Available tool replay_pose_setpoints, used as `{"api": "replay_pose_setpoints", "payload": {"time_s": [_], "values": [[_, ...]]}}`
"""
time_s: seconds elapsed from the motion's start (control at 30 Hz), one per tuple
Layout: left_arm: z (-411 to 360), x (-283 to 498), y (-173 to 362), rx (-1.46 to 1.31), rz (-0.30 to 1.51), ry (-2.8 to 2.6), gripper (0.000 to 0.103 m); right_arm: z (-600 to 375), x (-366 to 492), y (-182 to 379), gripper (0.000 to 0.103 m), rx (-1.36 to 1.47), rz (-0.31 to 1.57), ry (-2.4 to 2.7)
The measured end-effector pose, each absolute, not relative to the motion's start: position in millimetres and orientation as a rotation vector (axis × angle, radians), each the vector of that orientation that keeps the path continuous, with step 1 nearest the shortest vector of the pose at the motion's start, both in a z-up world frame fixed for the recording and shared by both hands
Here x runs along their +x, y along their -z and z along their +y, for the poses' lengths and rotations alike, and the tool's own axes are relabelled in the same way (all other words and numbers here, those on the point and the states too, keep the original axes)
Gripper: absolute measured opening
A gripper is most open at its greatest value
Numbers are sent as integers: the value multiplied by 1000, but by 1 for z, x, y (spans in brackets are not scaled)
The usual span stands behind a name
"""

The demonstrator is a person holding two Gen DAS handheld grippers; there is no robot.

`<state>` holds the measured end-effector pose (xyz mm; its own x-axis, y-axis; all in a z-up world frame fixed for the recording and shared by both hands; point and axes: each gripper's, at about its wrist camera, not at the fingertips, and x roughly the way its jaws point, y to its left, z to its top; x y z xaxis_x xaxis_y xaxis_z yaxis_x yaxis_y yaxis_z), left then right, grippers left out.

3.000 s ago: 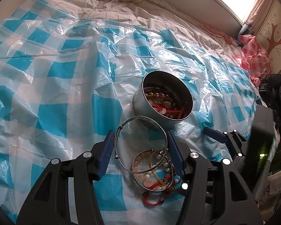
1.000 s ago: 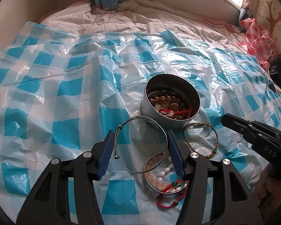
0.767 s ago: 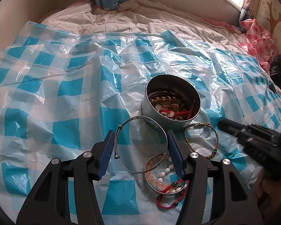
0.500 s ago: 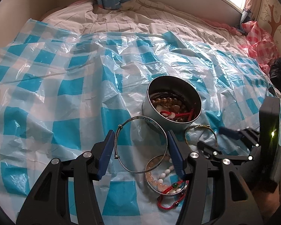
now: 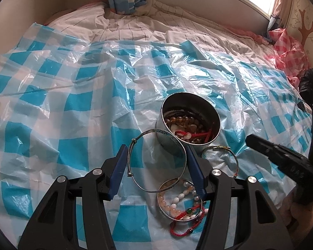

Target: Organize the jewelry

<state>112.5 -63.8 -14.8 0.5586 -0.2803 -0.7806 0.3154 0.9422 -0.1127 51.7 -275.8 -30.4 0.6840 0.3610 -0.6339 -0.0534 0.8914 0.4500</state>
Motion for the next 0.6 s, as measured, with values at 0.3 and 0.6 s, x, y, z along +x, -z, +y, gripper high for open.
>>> {"api": "replay_pose_setpoints", "payload": {"time_s": [0.3,0.6], "values": [[-69,116,16,31,919,357,53,-256,71,46,70,243,894,-125],[-72,119,16,17,921,367,53,-214,84,76,67,18,1009,-136]]}}
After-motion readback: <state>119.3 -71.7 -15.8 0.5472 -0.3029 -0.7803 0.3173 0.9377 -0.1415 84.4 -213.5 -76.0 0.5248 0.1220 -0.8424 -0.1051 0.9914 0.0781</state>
